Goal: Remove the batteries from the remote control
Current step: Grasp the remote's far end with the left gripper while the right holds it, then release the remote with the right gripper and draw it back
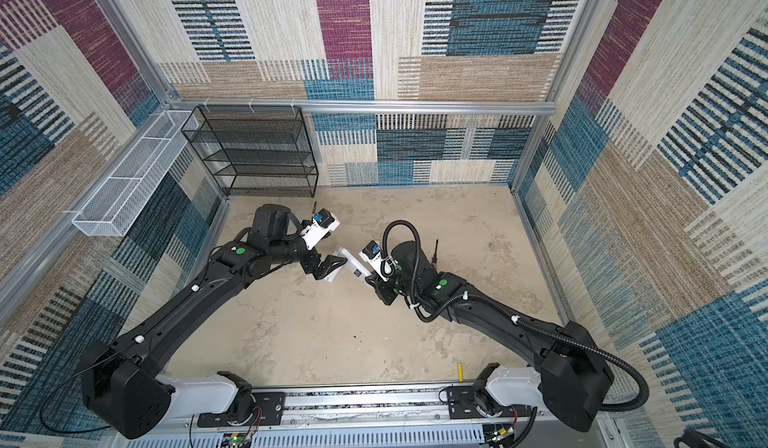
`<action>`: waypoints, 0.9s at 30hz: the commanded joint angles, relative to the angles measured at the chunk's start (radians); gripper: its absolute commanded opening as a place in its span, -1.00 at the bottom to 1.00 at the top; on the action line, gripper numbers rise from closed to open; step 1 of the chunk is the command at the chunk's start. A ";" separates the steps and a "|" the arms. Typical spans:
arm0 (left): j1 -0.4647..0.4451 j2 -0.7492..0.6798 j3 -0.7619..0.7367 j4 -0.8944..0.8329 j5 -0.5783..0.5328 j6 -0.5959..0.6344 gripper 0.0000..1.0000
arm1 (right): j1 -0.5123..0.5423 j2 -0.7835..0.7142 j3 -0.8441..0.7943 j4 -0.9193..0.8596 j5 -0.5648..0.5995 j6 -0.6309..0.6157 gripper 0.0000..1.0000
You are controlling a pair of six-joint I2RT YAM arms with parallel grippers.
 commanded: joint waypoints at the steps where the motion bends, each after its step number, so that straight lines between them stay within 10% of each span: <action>1: 0.026 -0.009 -0.007 -0.089 0.142 0.186 0.97 | -0.010 0.008 0.022 -0.024 -0.055 -0.052 -1.00; 27: 0.068 0.180 0.038 -0.234 0.363 0.501 0.50 | -0.015 0.067 0.152 -0.144 -0.159 -0.162 -1.00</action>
